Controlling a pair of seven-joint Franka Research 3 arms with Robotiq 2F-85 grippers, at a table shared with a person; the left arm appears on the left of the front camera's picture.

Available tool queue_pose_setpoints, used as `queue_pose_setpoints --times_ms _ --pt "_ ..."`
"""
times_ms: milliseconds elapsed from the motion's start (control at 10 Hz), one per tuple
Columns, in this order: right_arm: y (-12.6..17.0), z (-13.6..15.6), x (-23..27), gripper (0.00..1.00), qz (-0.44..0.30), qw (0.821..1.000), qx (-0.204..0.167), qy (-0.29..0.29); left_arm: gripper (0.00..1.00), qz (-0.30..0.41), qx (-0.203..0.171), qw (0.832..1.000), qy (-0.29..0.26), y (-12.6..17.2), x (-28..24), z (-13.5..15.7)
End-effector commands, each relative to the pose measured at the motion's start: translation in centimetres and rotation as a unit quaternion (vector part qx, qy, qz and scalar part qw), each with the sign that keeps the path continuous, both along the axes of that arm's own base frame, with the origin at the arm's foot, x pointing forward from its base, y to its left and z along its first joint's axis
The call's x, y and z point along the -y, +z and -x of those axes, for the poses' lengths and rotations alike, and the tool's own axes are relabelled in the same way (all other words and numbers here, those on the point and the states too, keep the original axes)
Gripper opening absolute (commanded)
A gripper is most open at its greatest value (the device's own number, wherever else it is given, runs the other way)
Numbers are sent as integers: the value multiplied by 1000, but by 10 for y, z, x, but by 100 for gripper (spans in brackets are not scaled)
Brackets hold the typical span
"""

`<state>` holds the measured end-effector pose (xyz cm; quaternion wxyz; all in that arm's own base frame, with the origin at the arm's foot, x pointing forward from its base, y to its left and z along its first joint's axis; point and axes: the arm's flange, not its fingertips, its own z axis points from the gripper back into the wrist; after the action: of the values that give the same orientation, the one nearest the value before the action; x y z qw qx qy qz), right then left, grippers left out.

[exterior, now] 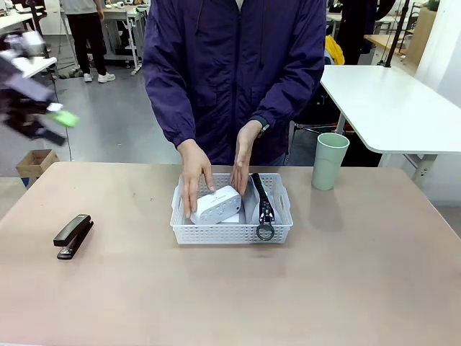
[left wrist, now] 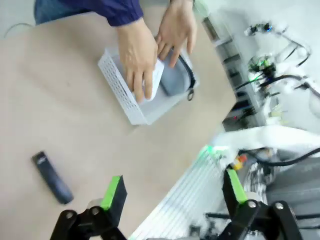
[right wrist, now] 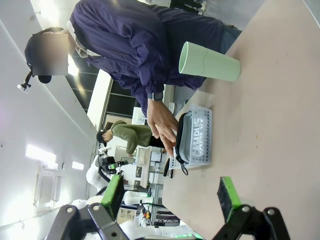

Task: Efficiently arrange items inside the basket to fit them all.
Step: Pick up the Digital clock and place it inside the Organizing basket, then pick up the Stapler and place it inside the Organizing basket.

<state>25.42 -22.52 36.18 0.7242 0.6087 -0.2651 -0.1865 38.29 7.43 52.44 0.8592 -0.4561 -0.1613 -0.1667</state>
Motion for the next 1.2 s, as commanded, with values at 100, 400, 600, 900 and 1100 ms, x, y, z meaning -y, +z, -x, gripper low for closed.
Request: queue_pose_setpoints --times_ms 100,400,600,900,1100 --pt "2 -1 -1 100 -1 1000 14 -4 100 169 -20 980 106 -73 -113 39" --pt "2 -1 -1 100 -1 1000 14 -4 100 204 -72 970 109 -111 -111 13" --pt "2 -1 -1 100 -1 1000 14 -4 100 195 -32 974 114 -103 -137 64" --pt "2 -1 -1 100 -1 1000 14 -4 100 195 -32 974 114 -103 -137 64" --pt "2 -1 -1 100 -1 1000 14 -4 100 195 -32 974 114 -103 -137 64"
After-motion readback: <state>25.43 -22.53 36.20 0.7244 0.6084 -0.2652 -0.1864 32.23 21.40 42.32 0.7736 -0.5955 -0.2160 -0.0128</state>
